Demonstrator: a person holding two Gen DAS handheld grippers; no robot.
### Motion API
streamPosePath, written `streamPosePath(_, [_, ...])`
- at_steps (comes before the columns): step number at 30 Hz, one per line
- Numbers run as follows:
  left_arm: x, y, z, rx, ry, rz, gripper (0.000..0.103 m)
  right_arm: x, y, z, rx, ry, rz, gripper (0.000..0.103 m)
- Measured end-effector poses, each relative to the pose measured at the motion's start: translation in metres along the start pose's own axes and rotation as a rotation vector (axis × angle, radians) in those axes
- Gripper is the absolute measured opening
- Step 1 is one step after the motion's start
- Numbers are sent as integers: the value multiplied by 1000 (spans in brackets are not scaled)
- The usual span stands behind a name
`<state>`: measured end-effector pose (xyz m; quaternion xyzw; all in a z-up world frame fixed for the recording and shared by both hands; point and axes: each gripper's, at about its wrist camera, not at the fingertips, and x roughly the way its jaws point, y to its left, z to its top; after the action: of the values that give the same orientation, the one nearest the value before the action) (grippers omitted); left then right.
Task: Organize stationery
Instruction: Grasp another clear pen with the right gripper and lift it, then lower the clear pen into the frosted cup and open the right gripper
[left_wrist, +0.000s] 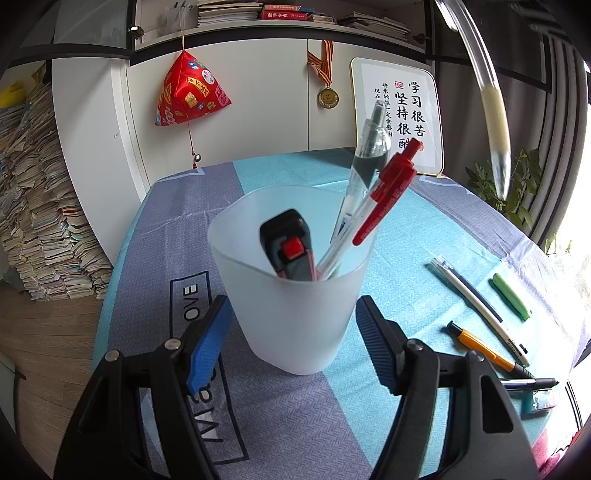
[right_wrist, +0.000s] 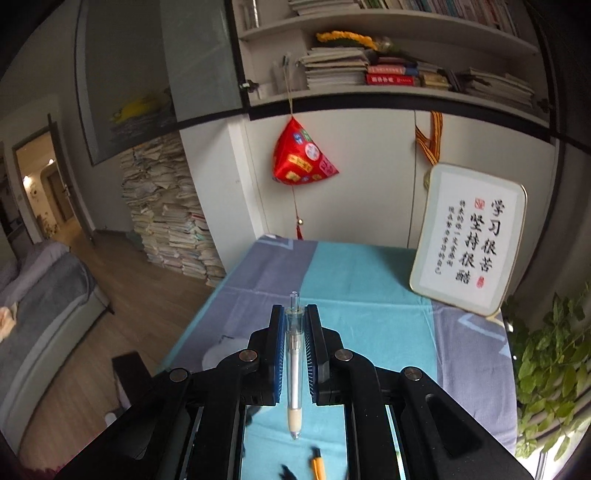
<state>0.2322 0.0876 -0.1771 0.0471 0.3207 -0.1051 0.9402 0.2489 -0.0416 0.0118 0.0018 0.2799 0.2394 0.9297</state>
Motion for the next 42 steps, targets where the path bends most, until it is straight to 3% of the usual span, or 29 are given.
streamPosePath(6, [0, 0, 0, 0, 0, 0, 69, 6, 27, 27, -16, -78, 87, 11])
streamPosePath(20, [0, 0, 0, 0, 0, 0, 69, 80, 33, -4, -17, 58, 111, 11])
streamPosePath(42, [0, 0, 0, 0, 1, -2, 69, 85, 27, -40, -11, 142, 115, 11])
